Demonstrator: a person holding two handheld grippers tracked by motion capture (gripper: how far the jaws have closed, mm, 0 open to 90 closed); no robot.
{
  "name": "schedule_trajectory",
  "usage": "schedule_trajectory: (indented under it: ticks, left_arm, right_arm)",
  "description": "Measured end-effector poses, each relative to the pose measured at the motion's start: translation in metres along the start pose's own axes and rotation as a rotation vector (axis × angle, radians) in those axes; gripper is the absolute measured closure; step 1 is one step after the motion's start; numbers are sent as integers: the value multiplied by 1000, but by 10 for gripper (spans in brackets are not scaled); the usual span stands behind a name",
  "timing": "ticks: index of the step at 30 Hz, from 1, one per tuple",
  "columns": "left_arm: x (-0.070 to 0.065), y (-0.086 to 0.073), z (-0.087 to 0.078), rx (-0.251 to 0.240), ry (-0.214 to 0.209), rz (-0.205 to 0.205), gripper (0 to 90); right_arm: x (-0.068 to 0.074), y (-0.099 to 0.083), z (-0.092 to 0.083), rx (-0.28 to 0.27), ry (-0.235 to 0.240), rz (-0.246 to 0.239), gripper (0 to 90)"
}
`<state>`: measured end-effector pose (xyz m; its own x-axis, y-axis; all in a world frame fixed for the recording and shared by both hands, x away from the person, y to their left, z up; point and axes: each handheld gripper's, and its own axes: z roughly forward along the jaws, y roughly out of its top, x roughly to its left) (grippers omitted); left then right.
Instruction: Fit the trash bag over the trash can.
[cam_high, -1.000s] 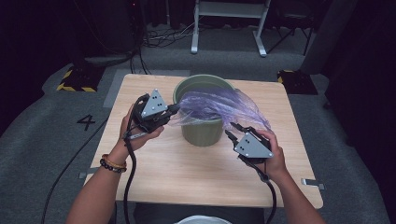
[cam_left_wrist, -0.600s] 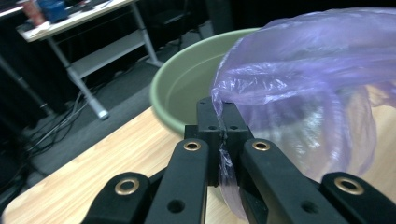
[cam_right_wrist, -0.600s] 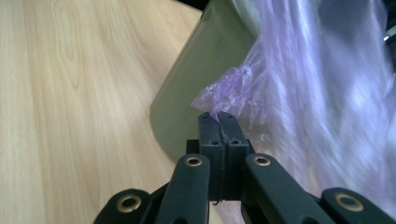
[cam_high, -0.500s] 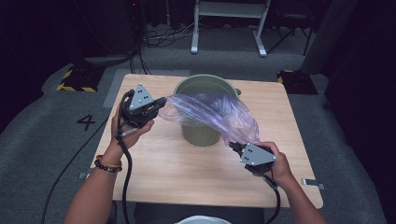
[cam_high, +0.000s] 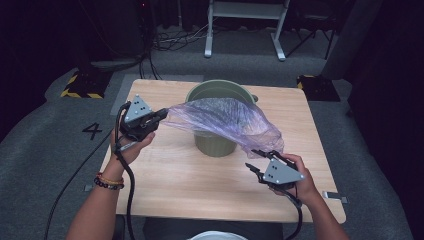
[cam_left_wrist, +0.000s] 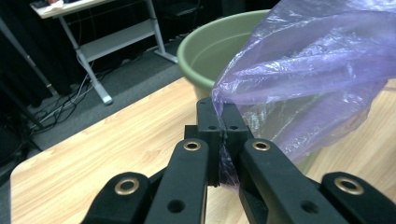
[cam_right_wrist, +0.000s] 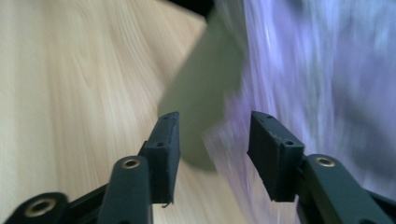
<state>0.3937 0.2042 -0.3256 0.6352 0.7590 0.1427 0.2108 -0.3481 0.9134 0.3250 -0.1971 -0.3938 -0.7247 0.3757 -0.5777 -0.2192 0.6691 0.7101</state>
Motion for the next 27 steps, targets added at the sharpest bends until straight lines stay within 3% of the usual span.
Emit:
schedule_trajectory:
  ticks: [4,6,7,9,13,15,18,23,25,27]
  left_arm:
    - [-8,3,1,2,-7,24,893]
    - [-9,4,1,-4,-14,22,890]
    - [-10,5,1,-6,-16,21,888]
    - [-12,6,2,-11,-25,22,887]
    - [-17,8,2,-11,-34,37,875]
    - [-18,8,2,-16,-40,38,874]
    - [-18,8,1,-19,-46,44,873]
    - [-18,5,2,-15,-33,59,862]
    - [-19,4,3,-9,-18,71,860]
    - [-19,2,5,3,3,86,857]
  right_arm:
    - [11,25,-17,-113,-37,-66,478]
    - [12,37,-25,-180,-83,-82,462]
    - [12,41,-26,-184,-107,-84,453]
    - [8,50,-21,-152,-192,-96,431]
    - [0,55,-5,-105,-217,-101,430]
    - [-3,55,5,-52,-232,-100,438]
    - [-9,52,15,12,-253,-83,529]
    - [-17,49,13,22,-204,-51,861]
    - [-20,49,10,8,-181,-34,895]
    - [-26,49,5,-32,-139,18,900]
